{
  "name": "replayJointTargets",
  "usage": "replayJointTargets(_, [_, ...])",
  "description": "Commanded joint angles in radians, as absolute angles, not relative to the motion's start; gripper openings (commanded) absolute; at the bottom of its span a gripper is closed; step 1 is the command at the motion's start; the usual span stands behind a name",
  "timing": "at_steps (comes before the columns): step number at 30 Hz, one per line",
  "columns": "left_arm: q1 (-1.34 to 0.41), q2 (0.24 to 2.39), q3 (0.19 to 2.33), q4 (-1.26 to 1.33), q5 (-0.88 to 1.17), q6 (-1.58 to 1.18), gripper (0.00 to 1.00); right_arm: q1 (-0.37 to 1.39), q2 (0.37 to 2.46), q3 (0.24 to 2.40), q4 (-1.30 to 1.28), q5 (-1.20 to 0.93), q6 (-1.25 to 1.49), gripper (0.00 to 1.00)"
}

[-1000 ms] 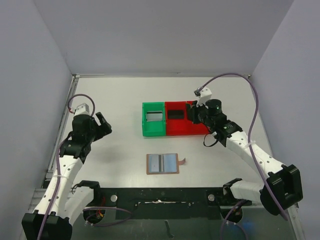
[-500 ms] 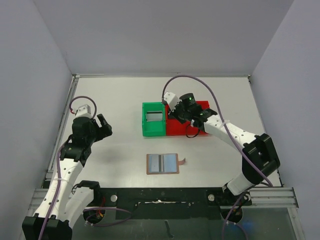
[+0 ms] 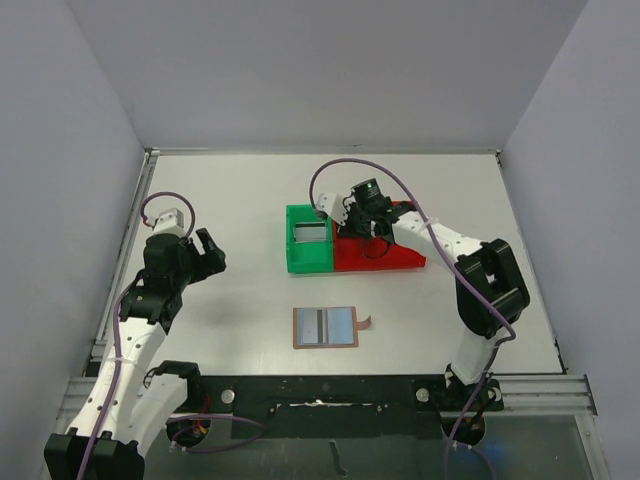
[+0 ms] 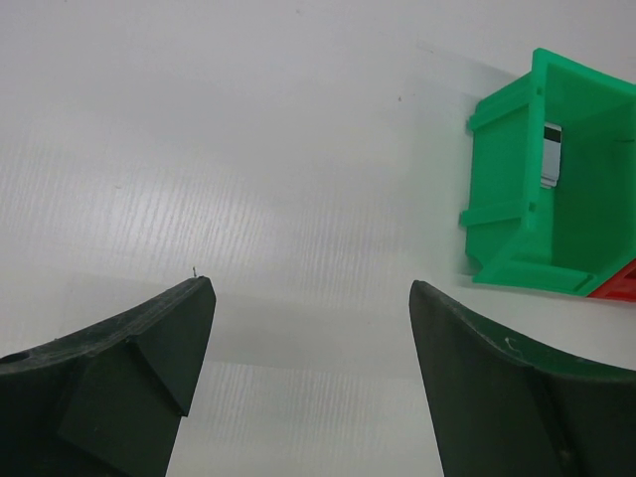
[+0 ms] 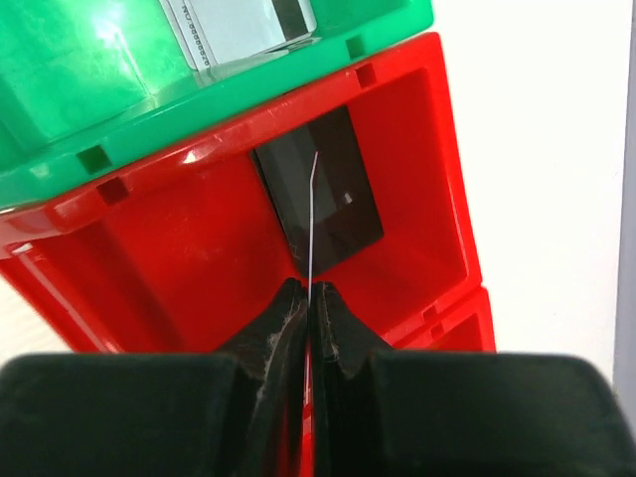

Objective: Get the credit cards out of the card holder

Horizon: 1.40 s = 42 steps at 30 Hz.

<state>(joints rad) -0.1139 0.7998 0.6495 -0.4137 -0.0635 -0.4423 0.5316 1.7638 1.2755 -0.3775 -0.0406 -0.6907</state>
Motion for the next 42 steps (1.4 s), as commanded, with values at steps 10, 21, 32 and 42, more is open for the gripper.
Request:
replayJointTargets(10, [-0.107, 0.790, 0.662, -0.348, 0.001, -0.408, 0.80, 0.517, 1.915, 1.445, -0.393, 0.026, -0.868, 0.00])
replayJointTargets(21, [-0.107, 0.788, 0.661, -0.353, -0.011, -0.405, 0.80, 0.519, 1.980, 1.453, -0.320, 0.049, -0.915, 0.00])
replayJointTargets(32, [-0.107, 0.793, 0.661, -0.352, -0.009, -0.404, 0.80, 0.528, 1.986, 1.425, -0.360, 0.019, -0.944, 0.14])
replayJointTargets(42, [-0.107, 0.800, 0.661, -0.350, 0.000, -0.403, 0.80, 0.530, 1.952, 1.417, -0.383, 0.022, -0.917, 0.36])
